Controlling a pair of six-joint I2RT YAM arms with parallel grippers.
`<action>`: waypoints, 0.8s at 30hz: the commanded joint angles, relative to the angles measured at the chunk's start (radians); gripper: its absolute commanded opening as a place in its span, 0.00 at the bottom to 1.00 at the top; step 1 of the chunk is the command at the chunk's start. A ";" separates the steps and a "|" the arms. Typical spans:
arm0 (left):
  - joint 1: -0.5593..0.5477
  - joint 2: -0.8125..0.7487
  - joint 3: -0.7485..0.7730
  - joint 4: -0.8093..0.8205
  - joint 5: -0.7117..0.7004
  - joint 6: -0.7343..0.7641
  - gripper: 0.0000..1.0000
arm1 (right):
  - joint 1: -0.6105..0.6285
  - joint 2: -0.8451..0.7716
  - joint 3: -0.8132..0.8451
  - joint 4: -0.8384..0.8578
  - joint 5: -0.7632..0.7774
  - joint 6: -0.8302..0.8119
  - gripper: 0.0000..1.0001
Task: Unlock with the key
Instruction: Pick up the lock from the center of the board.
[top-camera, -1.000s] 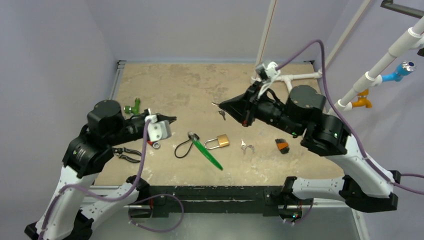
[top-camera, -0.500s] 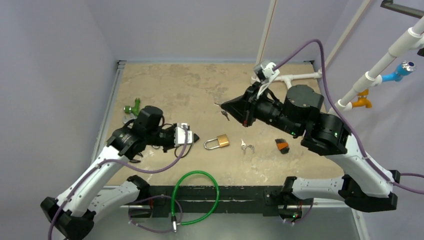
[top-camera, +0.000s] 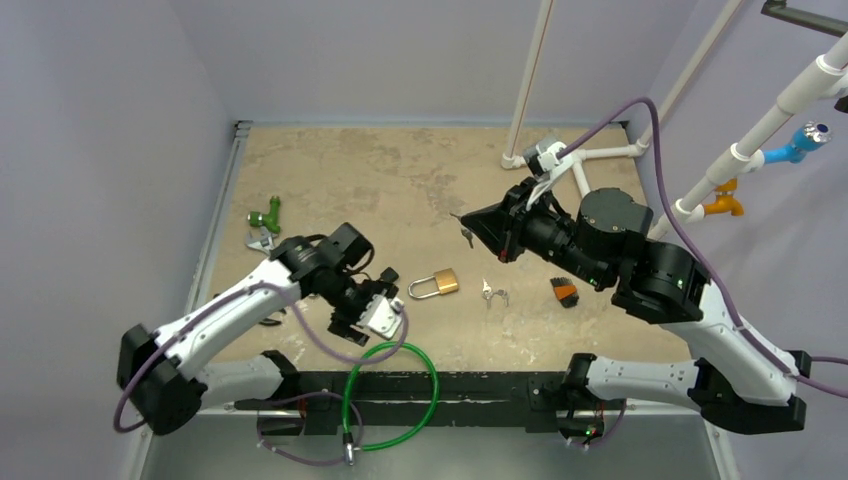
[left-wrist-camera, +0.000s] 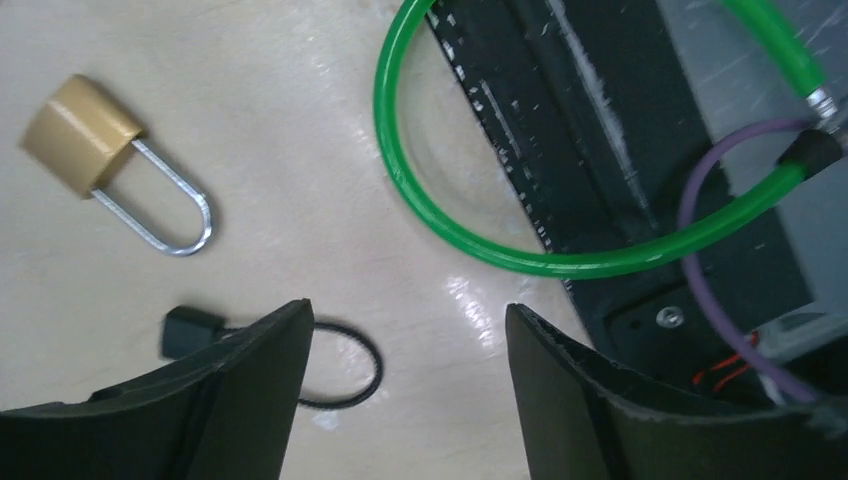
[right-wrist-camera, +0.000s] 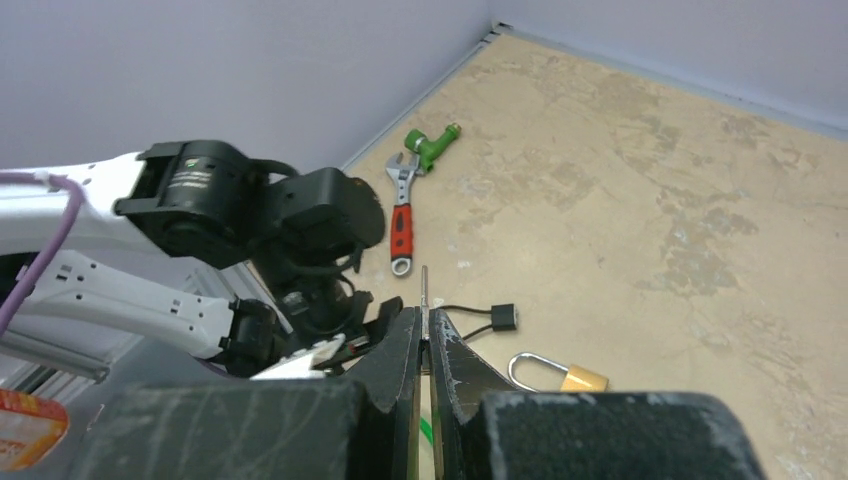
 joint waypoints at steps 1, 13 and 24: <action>-0.048 0.219 0.142 -0.110 0.093 -0.221 0.79 | -0.004 -0.060 -0.030 0.023 0.054 0.019 0.00; -0.075 -0.154 -0.290 0.210 -0.142 0.319 0.91 | -0.003 -0.079 -0.019 -0.011 0.110 -0.009 0.00; -0.070 -0.187 -0.487 0.419 0.027 0.746 0.91 | -0.003 -0.068 -0.003 -0.020 0.112 -0.006 0.00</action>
